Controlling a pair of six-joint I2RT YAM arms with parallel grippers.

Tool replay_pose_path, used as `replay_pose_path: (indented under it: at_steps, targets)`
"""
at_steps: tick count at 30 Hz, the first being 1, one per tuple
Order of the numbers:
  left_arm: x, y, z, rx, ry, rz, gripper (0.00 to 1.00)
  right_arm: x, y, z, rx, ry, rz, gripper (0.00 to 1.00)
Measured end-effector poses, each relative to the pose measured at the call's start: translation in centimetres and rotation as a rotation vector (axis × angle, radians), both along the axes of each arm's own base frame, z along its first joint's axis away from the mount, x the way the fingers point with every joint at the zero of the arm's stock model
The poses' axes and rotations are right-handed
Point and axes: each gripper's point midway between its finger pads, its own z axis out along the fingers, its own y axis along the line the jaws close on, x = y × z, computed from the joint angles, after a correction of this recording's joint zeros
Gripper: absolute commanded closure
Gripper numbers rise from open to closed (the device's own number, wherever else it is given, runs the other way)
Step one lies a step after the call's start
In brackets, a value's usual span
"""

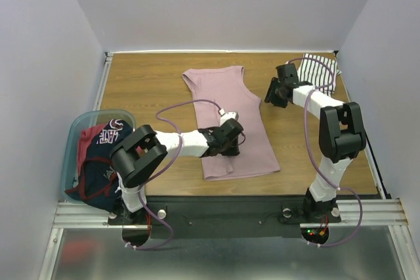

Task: Fold and stack the tank tops
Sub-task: Fold the tank top

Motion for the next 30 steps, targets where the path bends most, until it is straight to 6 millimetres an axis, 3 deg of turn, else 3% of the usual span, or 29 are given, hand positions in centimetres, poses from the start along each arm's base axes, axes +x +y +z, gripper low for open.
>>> replay_pose_path:
  at_steps: [2, 7, 14, 24, 30]
  targets:
    - [-1.5, 0.9, -1.7, 0.029, 0.036, 0.011, 0.79, 0.1, 0.2, -0.1, 0.005, -0.001, 0.014, 0.52]
    - [-1.9, 0.8, -1.9, 0.015, 0.049, 0.052, 0.82, 0.2, 0.8, -0.5, 0.029, -0.015, 0.028, 0.52]
    - [-3.9, 3.2, -2.3, -0.001, 0.082, 0.113, 0.84, -3.9, 0.2, -2.9, 0.039, 0.057, 0.006, 0.52]
    - [-7.7, 7.2, -2.5, 0.072, 0.172, 0.122, 0.84, -7.2, 0.9, 0.0, 0.121, -0.019, 0.023, 0.52]
    - [-9.7, 9.8, -2.1, 0.178, 0.200, 0.073, 0.68, -8.7, 3.6, -0.4, 0.147, -0.015, 0.094, 0.52]
